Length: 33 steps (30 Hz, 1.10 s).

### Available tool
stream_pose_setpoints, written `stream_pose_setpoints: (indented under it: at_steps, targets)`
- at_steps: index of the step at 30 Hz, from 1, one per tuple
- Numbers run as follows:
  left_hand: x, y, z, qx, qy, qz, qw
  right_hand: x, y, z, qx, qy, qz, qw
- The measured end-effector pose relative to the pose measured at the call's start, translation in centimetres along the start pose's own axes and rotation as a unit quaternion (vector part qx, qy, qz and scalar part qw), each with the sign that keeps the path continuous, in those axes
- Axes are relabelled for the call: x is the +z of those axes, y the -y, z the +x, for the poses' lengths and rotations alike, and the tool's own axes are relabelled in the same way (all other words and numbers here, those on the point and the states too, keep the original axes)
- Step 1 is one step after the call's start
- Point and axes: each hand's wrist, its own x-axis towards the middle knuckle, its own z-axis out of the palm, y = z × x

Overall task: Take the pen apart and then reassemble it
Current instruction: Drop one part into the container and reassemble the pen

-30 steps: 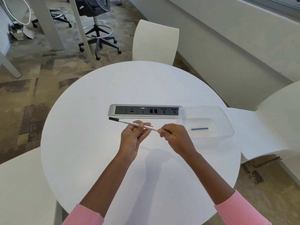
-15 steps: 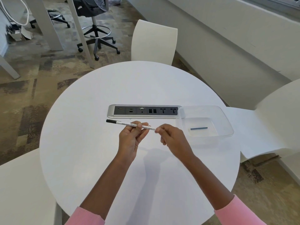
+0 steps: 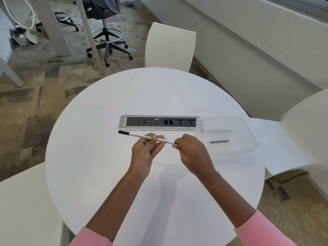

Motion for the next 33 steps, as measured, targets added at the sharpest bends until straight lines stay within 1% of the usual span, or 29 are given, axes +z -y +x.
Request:
stream_pose_setpoints:
  at_steps: [3,5,6,8,10,12,13,14,15,16,17,18,20,22,23,24,26,29,31,33]
  targets:
    - [-0.1,0.0,0.0,0.013,0.003,0.021,1.000,-0.5,0.7,0.2,0.076,0.044,0.088,0.992]
    - [-0.1,0.0,0.0,0.020,0.011,0.036,0.999,-0.9,1.0,0.3,0.149,0.089,0.162,0.971]
    - [-0.1,-0.1,0.0,0.021,0.016,0.042,0.999,-1.1,1.1,0.4,0.190,0.108,0.205,0.954]
    - [0.0,-0.2,0.0,0.020,0.027,0.056,0.998,-1.6,1.0,0.8,0.271,0.140,0.293,0.906]
    - [0.0,-0.3,0.0,0.017,0.038,0.071,0.997,-2.3,0.6,1.3,0.340,0.191,0.368,0.844]
    - [0.1,-0.4,0.0,0.011,0.049,0.079,0.996,-2.7,0.2,1.6,0.403,0.254,0.432,0.766]
    - [0.1,-0.5,0.0,0.009,0.055,0.082,0.995,-2.9,0.1,1.6,0.426,0.275,0.468,0.724]
    - [0.2,-0.6,0.1,0.008,0.060,0.083,0.995,-3.1,-0.1,1.6,0.440,0.283,0.502,0.689]
    - [0.3,-0.6,0.1,0.008,0.062,0.081,0.995,-3.2,-0.1,1.6,0.443,0.280,0.528,0.668]
    - [0.4,-0.7,0.2,0.009,0.062,0.076,0.995,-3.2,-0.2,1.6,0.440,0.272,0.541,0.663]
    - [0.5,-0.8,0.3,0.011,0.060,0.067,0.996,-3.2,-0.1,1.5,0.431,0.255,0.540,0.677]
    - [0.5,-0.8,0.3,0.013,0.056,0.057,0.997,-3.1,0.1,1.6,0.415,0.232,0.523,0.707]
    - [0.5,-0.7,0.5,0.019,0.048,0.039,0.998,-2.7,0.5,1.5,0.366,0.178,0.458,0.790]
    - [0.4,-0.6,0.6,0.023,0.038,0.028,0.999,-2.2,0.8,1.3,0.294,0.113,0.344,0.884]
    - [0.3,-0.6,0.6,0.024,0.034,0.025,0.999,-2.0,0.9,1.0,0.254,0.084,0.283,0.921]
    - [0.2,-0.6,0.6,0.025,0.029,0.022,0.999,-1.7,0.9,0.8,0.220,0.064,0.238,0.944]
    - [0.1,-0.6,0.5,0.025,0.021,0.016,0.999,-1.3,0.8,0.3,0.163,0.033,0.194,0.967]
    - [0.0,-0.4,0.3,0.018,0.012,0.008,1.000,-0.6,0.5,-0.1,0.077,-0.001,0.120,0.990]
    - [0.0,-0.2,0.3,0.010,0.011,-0.003,1.000,-0.3,0.3,-0.1,0.043,-0.021,0.071,0.996]
    - [0.1,0.1,0.2,0.001,0.017,-0.008,1.000,-0.1,0.2,-0.1,0.027,-0.042,0.040,0.998]
